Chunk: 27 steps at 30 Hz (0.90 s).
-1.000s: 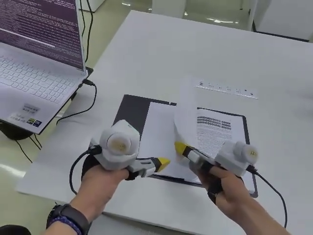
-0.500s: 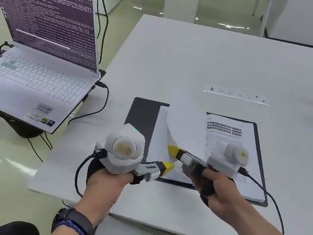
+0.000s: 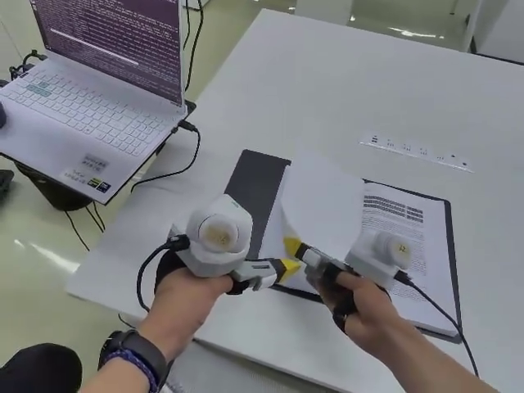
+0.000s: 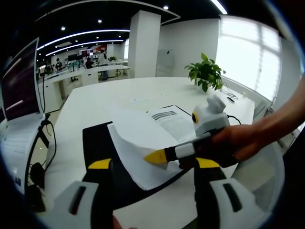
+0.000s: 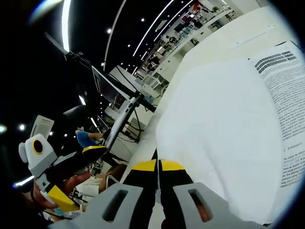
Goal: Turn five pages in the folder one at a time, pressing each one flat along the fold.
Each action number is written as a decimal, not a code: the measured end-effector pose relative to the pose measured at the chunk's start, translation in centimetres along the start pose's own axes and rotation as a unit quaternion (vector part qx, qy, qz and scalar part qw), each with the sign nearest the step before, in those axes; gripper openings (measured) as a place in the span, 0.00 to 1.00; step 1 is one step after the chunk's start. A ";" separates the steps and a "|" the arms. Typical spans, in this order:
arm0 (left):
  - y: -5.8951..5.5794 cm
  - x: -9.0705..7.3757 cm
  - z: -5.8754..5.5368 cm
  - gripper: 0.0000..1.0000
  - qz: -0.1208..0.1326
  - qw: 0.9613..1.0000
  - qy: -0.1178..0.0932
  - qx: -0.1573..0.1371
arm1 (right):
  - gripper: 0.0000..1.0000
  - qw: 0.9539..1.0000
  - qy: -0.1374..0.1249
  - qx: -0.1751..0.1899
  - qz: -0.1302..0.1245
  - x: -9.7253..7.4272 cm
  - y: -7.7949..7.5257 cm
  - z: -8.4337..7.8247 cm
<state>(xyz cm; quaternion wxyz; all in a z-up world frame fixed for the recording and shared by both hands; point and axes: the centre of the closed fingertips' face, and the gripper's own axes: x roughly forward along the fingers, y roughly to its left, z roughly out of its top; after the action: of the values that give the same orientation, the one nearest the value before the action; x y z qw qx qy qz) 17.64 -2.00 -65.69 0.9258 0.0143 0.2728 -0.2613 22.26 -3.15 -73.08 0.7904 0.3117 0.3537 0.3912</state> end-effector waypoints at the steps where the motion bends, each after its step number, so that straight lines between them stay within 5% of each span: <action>1: 0.0 0.0 -0.1 0.68 0.001 1.000 0.001 -0.001 | 0.00 1.000 0.002 0.000 -0.002 0.2 -0.1 -0.1; 27: 1.4 0.4 -1.0 0.67 0.010 1.000 0.011 -0.027 | 0.04 0.997 0.031 0.054 -0.047 2.9 -3.6 -3.1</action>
<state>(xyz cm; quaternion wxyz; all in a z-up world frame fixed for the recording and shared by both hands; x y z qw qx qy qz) 18.18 -0.83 -66.90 0.9255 -0.0051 0.2895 -0.2443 22.44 -1.88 -78.50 0.7788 0.3242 0.4130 0.3432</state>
